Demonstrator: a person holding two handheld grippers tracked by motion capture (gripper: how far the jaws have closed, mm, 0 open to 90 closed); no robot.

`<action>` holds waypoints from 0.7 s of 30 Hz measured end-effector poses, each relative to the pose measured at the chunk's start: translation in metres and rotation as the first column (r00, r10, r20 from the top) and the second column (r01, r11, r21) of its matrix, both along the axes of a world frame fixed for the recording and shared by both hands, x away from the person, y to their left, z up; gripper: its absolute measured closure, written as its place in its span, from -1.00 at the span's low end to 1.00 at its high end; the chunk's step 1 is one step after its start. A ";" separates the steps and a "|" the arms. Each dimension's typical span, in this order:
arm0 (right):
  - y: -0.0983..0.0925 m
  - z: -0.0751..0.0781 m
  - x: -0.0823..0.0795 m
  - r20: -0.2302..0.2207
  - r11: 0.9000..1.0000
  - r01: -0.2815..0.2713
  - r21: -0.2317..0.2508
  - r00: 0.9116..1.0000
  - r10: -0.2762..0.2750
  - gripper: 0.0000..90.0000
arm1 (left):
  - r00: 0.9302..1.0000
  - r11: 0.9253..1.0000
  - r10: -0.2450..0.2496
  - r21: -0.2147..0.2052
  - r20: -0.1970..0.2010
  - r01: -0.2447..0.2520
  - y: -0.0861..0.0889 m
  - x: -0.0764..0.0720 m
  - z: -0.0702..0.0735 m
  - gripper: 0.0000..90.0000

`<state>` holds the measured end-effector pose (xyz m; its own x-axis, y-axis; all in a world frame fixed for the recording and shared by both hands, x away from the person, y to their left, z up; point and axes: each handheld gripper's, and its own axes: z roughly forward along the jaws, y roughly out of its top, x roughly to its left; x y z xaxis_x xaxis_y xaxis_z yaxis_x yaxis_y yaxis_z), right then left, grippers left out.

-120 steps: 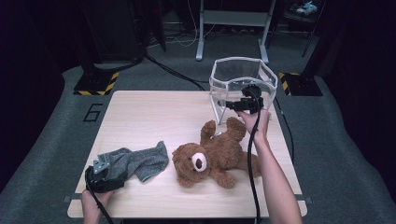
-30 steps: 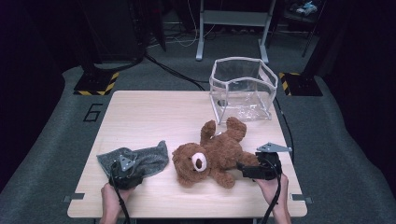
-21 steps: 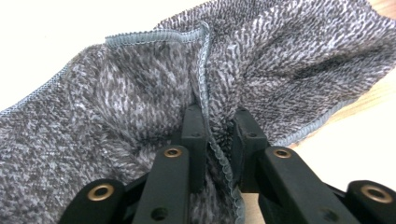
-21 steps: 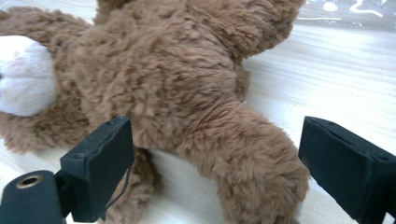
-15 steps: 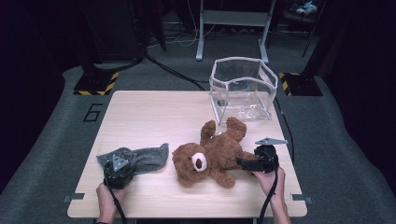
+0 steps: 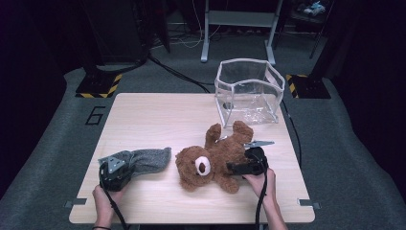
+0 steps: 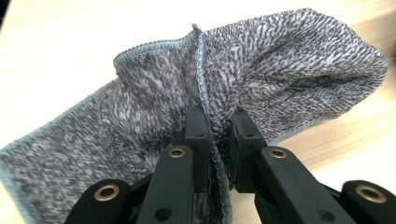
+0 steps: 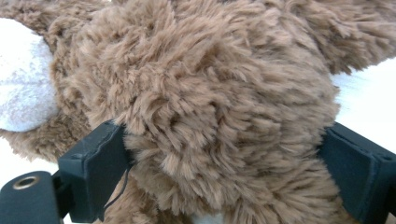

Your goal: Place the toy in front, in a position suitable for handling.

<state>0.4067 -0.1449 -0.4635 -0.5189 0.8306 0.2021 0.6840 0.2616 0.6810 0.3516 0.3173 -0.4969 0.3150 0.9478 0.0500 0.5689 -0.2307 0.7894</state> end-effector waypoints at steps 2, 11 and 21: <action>0.001 0.000 0.000 -0.002 1.000 -0.001 -0.006 1.000 0.001 -0.80 | 1.000 1.000 -0.005 0.000 0.006 0.005 0.001 0.001 0.004 0.78; 0.006 0.000 -0.001 0.008 1.000 -0.004 -0.008 1.000 0.004 -0.80 | 0.999 1.000 0.000 -0.003 0.052 0.000 0.000 0.005 0.023 0.78; 0.014 0.000 0.001 0.012 1.000 -0.017 0.000 1.000 0.017 -0.80 | 0.993 1.000 -0.007 0.023 0.118 0.004 -0.002 0.011 0.052 0.78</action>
